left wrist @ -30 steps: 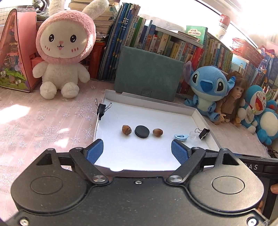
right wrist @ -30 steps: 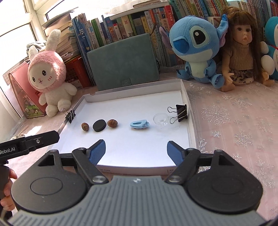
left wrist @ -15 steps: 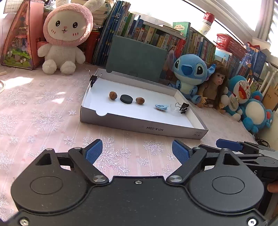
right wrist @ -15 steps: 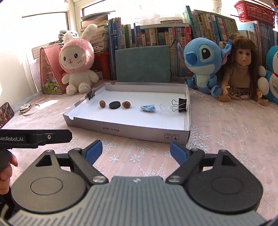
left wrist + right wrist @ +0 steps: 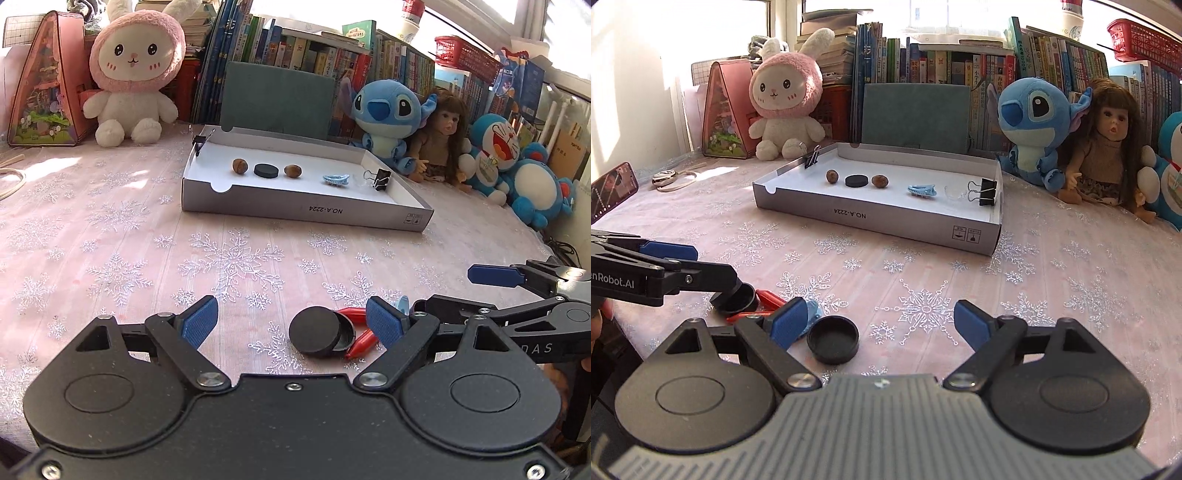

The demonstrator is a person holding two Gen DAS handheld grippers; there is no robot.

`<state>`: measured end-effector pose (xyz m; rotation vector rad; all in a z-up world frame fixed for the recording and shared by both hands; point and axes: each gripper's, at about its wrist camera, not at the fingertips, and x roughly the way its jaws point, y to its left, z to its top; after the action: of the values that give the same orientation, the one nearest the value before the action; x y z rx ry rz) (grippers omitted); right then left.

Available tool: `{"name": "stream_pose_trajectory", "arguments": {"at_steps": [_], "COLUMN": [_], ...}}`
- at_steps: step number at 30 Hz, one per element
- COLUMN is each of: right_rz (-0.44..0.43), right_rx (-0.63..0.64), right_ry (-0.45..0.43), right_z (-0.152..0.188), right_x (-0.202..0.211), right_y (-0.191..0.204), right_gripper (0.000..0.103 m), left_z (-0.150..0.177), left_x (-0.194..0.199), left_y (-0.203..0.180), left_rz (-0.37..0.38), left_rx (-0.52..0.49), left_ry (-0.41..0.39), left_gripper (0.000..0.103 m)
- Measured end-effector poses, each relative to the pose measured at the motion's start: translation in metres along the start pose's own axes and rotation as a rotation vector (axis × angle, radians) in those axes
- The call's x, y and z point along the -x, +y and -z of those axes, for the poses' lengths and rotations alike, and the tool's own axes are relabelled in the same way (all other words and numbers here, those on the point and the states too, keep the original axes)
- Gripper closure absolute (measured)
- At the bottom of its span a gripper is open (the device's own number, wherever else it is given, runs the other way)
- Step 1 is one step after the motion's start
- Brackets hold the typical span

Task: Organize rigid objects
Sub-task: 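Withdraw both tools up and away from the tray, then move the left tool to a black round lid while the right tool moves to a black cup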

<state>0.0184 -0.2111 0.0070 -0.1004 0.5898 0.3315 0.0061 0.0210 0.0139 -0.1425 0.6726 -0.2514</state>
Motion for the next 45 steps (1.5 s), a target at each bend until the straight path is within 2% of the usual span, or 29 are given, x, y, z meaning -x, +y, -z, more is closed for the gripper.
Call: {"name": "stream_pose_trajectory", "arguments": {"at_steps": [4,8,12,15,29,37,45], "right_rz": [-0.007,0.004,0.026,0.046,0.091,0.102,0.088], "right_rx": [0.011,0.022,0.034,0.047,0.058,0.059,0.007], "right_ry": [0.008,0.010,0.002,0.001,-0.028,-0.029,-0.033], "right_z": [0.007,0.012,0.014,0.016,0.020,0.022,0.024], "right_x": [-0.001,-0.001,-0.001,-0.001,-0.003,-0.006,-0.010], "right_y": [0.005,0.009,0.011,0.012,0.015,0.019,0.020], "right_gripper": [0.011,0.010,0.010,0.010,0.011,0.011,0.018], "left_z": [0.007,0.009,0.008,0.008,0.008,0.013,0.016], "left_x": [0.000,0.000,-0.001,-0.003,-0.004,-0.006,-0.007], "left_y": [0.000,0.000,-0.002,-0.001,0.002,0.001,0.001], "left_rz": [0.003,0.013,0.019,0.009,-0.139,-0.160,-0.161], "left_rx": [-0.008,-0.007,-0.011,-0.012,-0.079,-0.102,-0.094], "left_ry": [0.015,0.028,0.029,0.030,-0.006,-0.015,-0.028], "left_gripper": [0.023,0.045,0.054,0.056,0.057,0.056,0.053]}}
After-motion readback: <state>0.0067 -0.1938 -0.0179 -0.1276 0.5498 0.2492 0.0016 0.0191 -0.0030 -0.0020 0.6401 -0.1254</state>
